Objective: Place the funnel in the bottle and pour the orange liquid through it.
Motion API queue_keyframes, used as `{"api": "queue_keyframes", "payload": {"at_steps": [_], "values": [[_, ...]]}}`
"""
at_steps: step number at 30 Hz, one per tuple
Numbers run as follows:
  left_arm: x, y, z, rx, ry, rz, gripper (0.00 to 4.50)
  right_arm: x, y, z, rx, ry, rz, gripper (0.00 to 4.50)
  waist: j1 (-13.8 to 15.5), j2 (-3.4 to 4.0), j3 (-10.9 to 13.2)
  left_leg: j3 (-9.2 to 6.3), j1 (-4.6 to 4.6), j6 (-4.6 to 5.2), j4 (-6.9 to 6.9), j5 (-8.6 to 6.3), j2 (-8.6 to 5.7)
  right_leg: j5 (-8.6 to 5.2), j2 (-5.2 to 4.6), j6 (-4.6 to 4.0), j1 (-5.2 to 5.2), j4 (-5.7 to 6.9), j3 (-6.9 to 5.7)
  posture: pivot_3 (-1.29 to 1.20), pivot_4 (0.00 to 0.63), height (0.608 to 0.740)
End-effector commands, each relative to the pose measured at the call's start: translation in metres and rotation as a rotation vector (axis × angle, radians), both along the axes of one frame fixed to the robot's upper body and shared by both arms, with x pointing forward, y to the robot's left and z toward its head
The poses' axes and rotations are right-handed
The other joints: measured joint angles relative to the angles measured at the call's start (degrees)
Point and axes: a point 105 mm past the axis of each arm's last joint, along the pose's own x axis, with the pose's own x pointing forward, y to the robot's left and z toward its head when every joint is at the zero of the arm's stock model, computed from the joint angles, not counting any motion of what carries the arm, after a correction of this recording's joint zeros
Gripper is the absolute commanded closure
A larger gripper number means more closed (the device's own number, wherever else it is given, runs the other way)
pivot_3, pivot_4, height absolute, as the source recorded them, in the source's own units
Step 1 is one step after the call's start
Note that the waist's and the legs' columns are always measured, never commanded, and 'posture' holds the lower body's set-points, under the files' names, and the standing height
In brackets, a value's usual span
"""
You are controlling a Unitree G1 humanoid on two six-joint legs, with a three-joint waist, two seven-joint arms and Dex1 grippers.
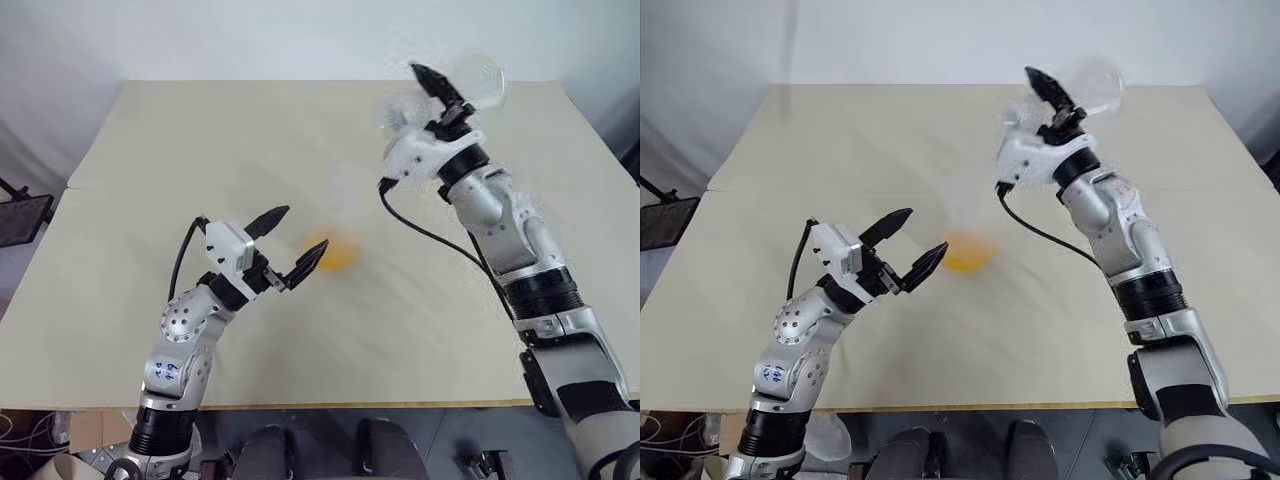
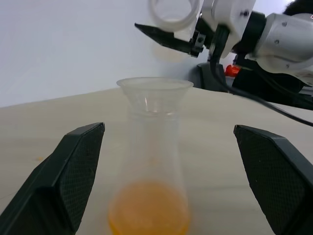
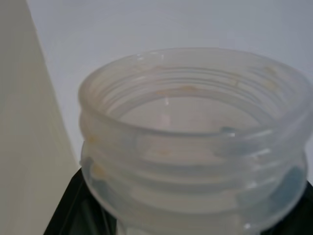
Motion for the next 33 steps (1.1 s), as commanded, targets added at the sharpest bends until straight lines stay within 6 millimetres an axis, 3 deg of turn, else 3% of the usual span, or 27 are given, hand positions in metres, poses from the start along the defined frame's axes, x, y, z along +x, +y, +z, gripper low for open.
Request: {"api": "queue_keyframes", "payload": {"at_steps": [1,5,9,13,16,20,26,29,33], "values": [[-0.007,0.003,0.006,0.010,-0.023,-0.016,0.00,0.005,-0.068,0.000,0.573,0.389,0.088,1.75,0.1,0.00,0.0,-0.02,0.00,0.00,0.00,0.00,0.01,0.00,0.01,0.00,0.02,0.00,-0.03,0.00,0.150,0.740],[-0.009,0.005,0.002,0.019,-0.006,-0.018,0.00,-0.001,-0.109,-0.009,0.831,0.528,0.162,1.75,0.3,0.00,0.0,-0.13,-0.03,0.04,0.01,-0.01,-0.05,0.00,-0.05,0.00,0.10,0.00,-0.12,0.00,0.150,0.740],[-0.010,0.005,0.001,0.019,0.002,-0.021,0.00,-0.012,-0.142,-0.022,0.942,0.598,0.156,1.75,0.2,0.01,0.0,-0.10,-0.03,0.04,0.00,-0.01,-0.04,0.00,-0.03,0.00,0.07,0.00,-0.13,0.00,0.150,0.740],[-0.010,0.003,0.001,0.020,0.007,-0.029,0.00,-0.027,-0.157,-0.032,0.992,0.632,0.175,1.75,0.2,0.01,0.0,-0.08,-0.02,0.03,0.00,-0.01,-0.04,0.00,-0.02,0.00,0.07,0.00,-0.14,0.00,0.150,0.740],[-0.009,0.003,0.000,0.021,0.009,-0.033,0.00,-0.040,-0.174,-0.040,0.999,0.558,0.127,1.75,0.3,0.01,0.0,-0.09,-0.03,0.03,0.00,-0.01,-0.04,0.00,-0.01,0.00,0.07,-0.01,-0.13,0.00,0.150,0.740],[-0.010,0.000,-0.001,0.026,0.017,-0.052,0.00,-0.053,-0.195,-0.065,1.079,0.554,0.050,1.75,0.8,0.01,0.0,-0.02,-0.02,0.03,-0.02,-0.01,-0.05,0.00,0.00,0.00,0.06,-0.06,-0.10,0.00,0.150,0.740],[-0.008,0.002,0.002,0.034,0.009,-0.055,0.00,-0.065,-0.201,-0.100,1.217,0.638,0.015,1.75,1.7,0.01,0.0,0.40,0.00,0.03,0.00,-0.01,-0.05,0.00,0.03,0.00,0.06,-0.11,0.00,0.00,0.150,0.740],[-0.008,0.003,0.002,0.038,0.007,-0.056,0.00,-0.069,-0.209,-0.105,1.276,0.631,-0.005,1.75,1.6,0.01,0.0,0.47,0.04,0.03,0.00,-0.01,-0.05,0.00,0.03,0.00,0.06,-0.11,0.02,0.00,0.150,0.740],[-0.007,0.003,0.003,0.042,0.004,-0.058,0.00,-0.076,-0.214,-0.100,1.319,0.608,0.032,0.50,1.7,0.01,0.0,0.51,0.04,0.03,0.00,-0.01,-0.05,0.00,0.06,0.00,0.07,-0.11,0.03,0.00,0.150,0.740]]}}
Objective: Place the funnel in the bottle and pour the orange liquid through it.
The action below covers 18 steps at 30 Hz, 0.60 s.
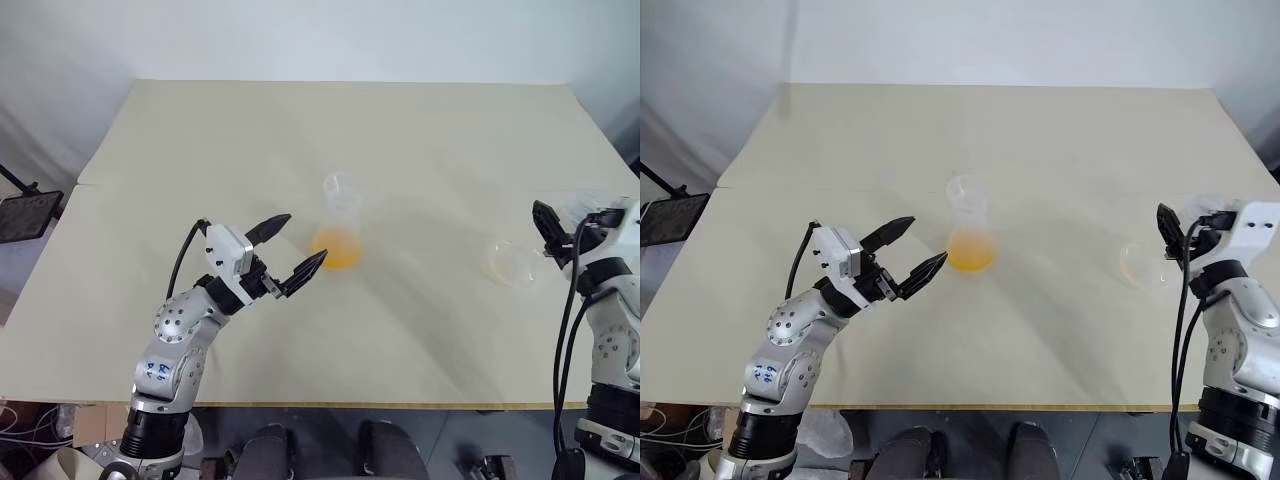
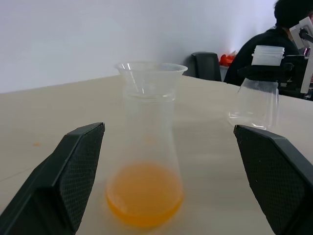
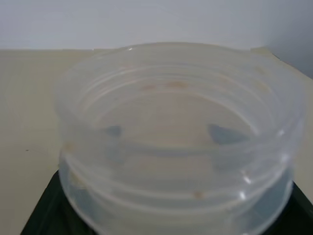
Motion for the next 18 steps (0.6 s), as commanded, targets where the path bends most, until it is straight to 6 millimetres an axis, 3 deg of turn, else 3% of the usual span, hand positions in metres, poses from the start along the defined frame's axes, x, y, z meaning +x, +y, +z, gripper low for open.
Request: {"api": "queue_keyframes", "payload": {"at_steps": [1,15,18], "values": [[-0.002,0.000,0.010,-0.001,-0.040,-0.013,0.00,-0.010,-0.005,0.015,0.007,-0.057,-0.008,0.19,0.0,0.00,0.0,0.02,0.00,0.00,0.00,0.00,-0.01,0.00,-0.01,0.00,0.00,-0.02,0.02,0.00,0.150,0.740],[0.004,0.001,0.015,0.012,-0.065,-0.039,0.00,-0.018,-0.026,0.060,-0.009,-0.235,-0.014,0.06,0.1,0.00,0.0,0.08,0.00,0.00,0.00,0.00,-0.03,0.00,-0.01,0.00,-0.01,-0.02,0.04,0.00,0.150,0.740],[0.006,0.003,0.016,0.012,-0.072,-0.033,0.00,-0.019,-0.020,0.071,-0.015,-0.277,0.034,0.06,0.1,0.00,0.0,0.09,0.00,0.01,0.00,0.00,-0.04,0.00,0.00,0.00,-0.01,-0.02,0.03,0.00,0.150,0.740]]}}
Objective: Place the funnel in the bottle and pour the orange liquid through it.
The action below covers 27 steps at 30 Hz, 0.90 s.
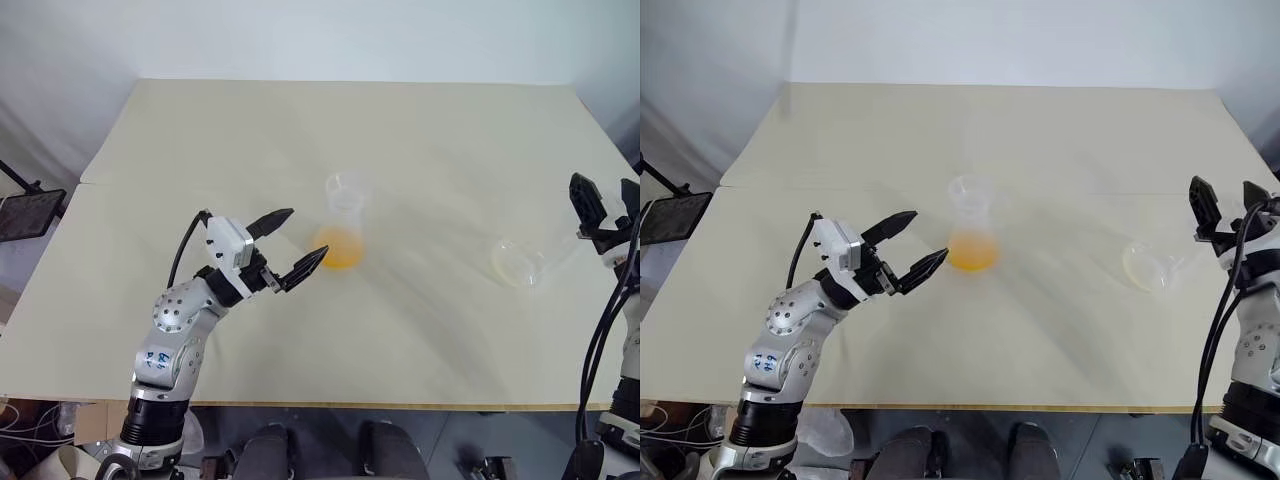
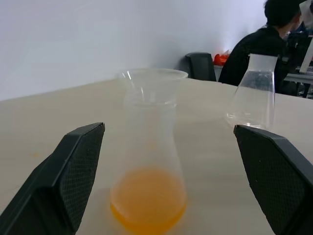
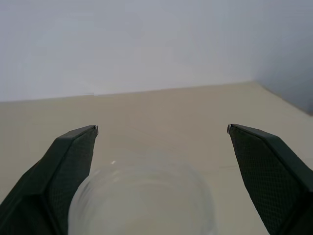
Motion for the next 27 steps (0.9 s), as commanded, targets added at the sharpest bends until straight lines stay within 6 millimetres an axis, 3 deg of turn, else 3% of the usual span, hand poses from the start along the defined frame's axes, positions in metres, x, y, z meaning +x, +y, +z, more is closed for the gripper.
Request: {"api": "queue_keyframes", "payload": {"at_steps": [1,4,6,12,15,19,27], "values": [[-0.001,0.003,0.015,-0.009,-0.069,-0.001,0.00,-0.010,0.003,0.033,-0.044,-0.126,0.039,0.06,0.0,0.00,0.0,0.00,0.00,0.00,0.00,0.00,0.01,0.00,0.00,0.00,0.00,0.00,0.00,0.00,0.150,0.740],[-0.001,0.005,0.014,-0.006,-0.068,0.003,0.00,-0.010,0.018,0.054,-0.080,-0.186,0.133,0.06,0.0,0.01,0.0,0.00,0.00,0.00,0.00,0.00,0.02,0.00,0.00,0.00,0.00,0.01,0.00,0.00,0.150,0.740],[-0.002,0.007,0.013,0.004,-0.065,0.003,0.00,-0.009,0.040,0.066,-0.155,-0.190,0.264,0.06,-0.1,0.01,0.0,-0.01,0.00,0.00,0.00,0.00,0.02,0.00,0.00,0.00,-0.01,0.01,0.00,0.00,0.150,0.740],[-0.011,0.021,0.009,0.088,-0.064,-0.028,0.00,-0.011,0.101,0.062,-0.433,-0.089,0.633,0.06,-0.1,0.00,0.0,-0.01,0.03,0.00,0.00,0.00,0.06,0.00,0.04,0.00,0.00,0.00,0.00,0.00,0.150,0.740],[-0.015,0.033,0.003,0.148,-0.034,-0.024,0.00,-0.019,0.122,0.038,-0.532,-0.034,0.775,0.06,0.0,-0.01,0.0,-0.03,0.02,0.00,0.00,0.00,0.09,0.00,0.02,0.00,0.00,-0.02,0.00,0.00,0.150,0.740],[-0.022,0.045,-0.005,0.215,-0.005,-0.016,0.00,-0.040,0.136,-0.001,-0.575,0.036,0.925,0.06,1.0,-0.07,0.1,-0.08,0.00,0.04,-0.01,-0.04,0.06,0.00,-0.03,0.00,0.03,-0.05,-0.06,0.00,0.150,0.740],[-0.039,0.062,-0.032,0.355,0.010,0.016,0.00,-0.074,0.127,-0.064,-0.643,0.142,1.030,0.06,1.3,-0.10,0.1,-0.04,0.03,0.06,0.01,-0.07,0.02,0.02,-0.01,0.04,0.07,-0.13,-0.06,0.00,0.150,0.740]]}}
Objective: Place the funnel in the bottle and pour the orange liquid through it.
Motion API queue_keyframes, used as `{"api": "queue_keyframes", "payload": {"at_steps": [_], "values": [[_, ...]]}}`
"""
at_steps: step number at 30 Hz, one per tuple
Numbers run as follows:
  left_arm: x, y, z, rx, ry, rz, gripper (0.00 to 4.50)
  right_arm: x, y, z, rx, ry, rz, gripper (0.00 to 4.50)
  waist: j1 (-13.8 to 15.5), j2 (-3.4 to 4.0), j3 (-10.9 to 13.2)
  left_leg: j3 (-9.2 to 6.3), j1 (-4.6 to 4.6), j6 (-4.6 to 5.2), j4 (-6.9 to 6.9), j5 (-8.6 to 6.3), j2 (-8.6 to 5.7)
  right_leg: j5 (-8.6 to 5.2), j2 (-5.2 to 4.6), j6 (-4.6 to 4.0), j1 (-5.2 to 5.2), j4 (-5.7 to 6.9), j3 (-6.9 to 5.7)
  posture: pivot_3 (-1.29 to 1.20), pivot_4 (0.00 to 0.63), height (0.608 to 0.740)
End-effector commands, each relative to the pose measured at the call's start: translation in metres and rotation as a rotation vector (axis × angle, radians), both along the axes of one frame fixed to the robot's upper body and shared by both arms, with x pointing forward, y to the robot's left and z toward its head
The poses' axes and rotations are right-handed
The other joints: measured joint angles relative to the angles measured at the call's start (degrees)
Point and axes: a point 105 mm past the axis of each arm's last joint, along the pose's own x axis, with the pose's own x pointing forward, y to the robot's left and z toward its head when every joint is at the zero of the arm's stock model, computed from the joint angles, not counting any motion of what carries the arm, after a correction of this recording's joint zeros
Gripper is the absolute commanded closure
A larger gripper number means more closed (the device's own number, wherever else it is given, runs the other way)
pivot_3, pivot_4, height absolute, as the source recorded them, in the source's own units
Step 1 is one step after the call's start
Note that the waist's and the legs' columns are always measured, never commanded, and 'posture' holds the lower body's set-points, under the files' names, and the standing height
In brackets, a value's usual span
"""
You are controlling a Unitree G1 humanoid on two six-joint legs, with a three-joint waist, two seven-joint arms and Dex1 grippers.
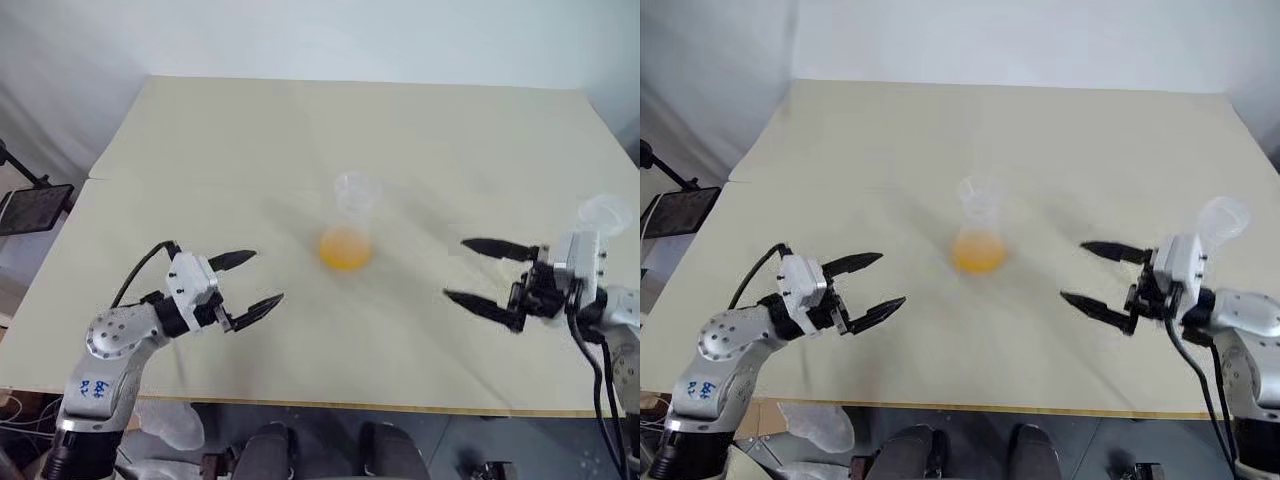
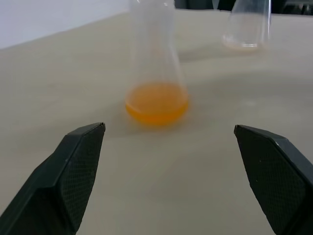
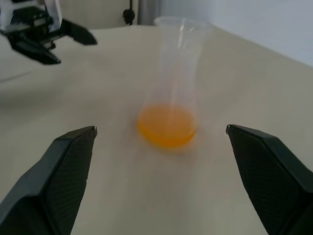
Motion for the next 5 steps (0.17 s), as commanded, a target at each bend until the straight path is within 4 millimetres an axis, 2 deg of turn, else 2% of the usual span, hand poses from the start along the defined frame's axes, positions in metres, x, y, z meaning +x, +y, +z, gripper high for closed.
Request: {"api": "queue_keyframes", "payload": {"at_steps": [1,5], "values": [[-0.007,0.004,0.006,0.019,-0.059,-0.005,0.00,-0.013,-0.009,-0.011,-0.067,-0.018,0.035,0.06,0.0,0.00,0.0,0.00,0.00,0.00,0.00,0.00,0.01,0.00,0.00,0.00,0.00,0.00,0.00,0.00,0.150,0.740],[-0.006,0.011,0.006,0.025,-0.057,0.011,0.00,-0.014,-0.019,-0.023,-0.119,-0.051,0.023,0.06,-0.1,0.00,0.0,-0.01,0.13,-0.01,0.08,0.01,0.07,0.00,-0.01,-0.01,0.10,0.00,0.06,0.00,0.150,0.740]]}}
